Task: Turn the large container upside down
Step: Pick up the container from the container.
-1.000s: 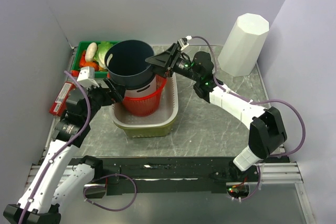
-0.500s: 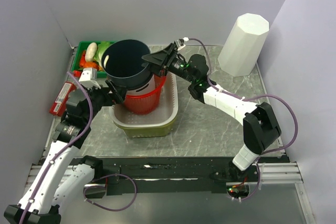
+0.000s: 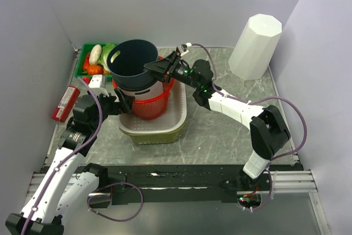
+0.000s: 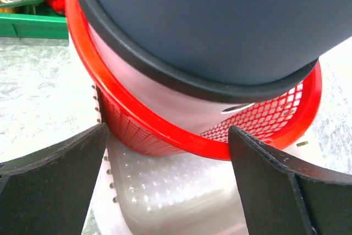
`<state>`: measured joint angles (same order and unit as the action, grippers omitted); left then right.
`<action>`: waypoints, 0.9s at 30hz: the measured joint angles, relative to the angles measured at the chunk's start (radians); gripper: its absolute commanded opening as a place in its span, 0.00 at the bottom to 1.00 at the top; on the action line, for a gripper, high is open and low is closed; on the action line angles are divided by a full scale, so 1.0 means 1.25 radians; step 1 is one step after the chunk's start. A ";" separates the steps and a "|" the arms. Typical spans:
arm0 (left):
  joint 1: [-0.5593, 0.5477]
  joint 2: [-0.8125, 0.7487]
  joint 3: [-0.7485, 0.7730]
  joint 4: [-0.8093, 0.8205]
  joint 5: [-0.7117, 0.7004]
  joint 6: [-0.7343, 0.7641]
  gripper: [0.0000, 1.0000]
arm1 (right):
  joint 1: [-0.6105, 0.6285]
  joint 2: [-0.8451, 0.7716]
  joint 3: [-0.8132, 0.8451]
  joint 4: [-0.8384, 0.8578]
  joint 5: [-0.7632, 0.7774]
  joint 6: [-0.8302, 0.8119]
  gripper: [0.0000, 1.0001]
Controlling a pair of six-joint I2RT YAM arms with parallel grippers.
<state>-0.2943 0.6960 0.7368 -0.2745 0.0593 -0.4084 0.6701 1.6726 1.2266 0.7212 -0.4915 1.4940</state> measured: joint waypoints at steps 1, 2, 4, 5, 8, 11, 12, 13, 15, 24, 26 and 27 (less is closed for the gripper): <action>0.000 -0.011 -0.004 0.000 -0.001 0.002 0.96 | 0.000 0.000 0.000 0.001 -0.001 0.001 0.33; 0.000 -0.024 -0.012 0.000 -0.002 0.003 0.96 | 0.000 0.000 -0.001 0.004 -0.001 0.005 0.32; 0.000 -0.064 -0.030 -0.002 -0.003 0.003 0.96 | 0.000 0.000 -0.006 0.021 0.000 0.007 0.32; 0.000 -0.085 -0.037 -0.002 -0.005 0.003 0.96 | 0.000 0.000 -0.011 0.029 0.001 0.008 0.32; 0.000 -0.150 -0.049 -0.003 -0.019 -0.005 0.96 | 0.000 0.000 -0.027 0.055 0.005 0.016 0.32; 0.000 -0.182 -0.047 0.010 -0.038 -0.027 0.96 | 0.000 0.000 -0.034 0.070 0.005 0.022 0.32; 0.000 -0.179 -0.044 0.013 -0.046 -0.038 0.96 | 0.000 0.000 -0.036 0.074 0.005 0.023 0.32; 0.000 -0.169 -0.037 0.010 -0.051 -0.047 0.96 | 0.000 0.000 -0.040 0.080 0.005 0.024 0.32; 0.000 -0.132 -0.011 -0.002 -0.055 -0.068 0.96 | 0.001 0.000 -0.045 0.089 0.005 0.026 0.32; 0.000 -0.005 0.081 -0.071 -0.038 -0.178 0.96 | 0.001 0.000 -0.057 0.107 0.008 0.027 0.32; 0.000 0.000 0.091 -0.091 -0.034 -0.203 0.96 | 0.001 0.000 -0.060 0.110 0.008 0.027 0.32; 0.000 0.008 0.100 -0.099 -0.030 -0.216 0.96 | 0.001 0.000 -0.060 0.112 0.008 0.027 0.32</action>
<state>-0.2943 0.7059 0.8616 -0.3985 0.0219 -0.6788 0.6708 1.6722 1.1515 0.8612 -0.4816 1.5284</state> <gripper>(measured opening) 0.966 0.361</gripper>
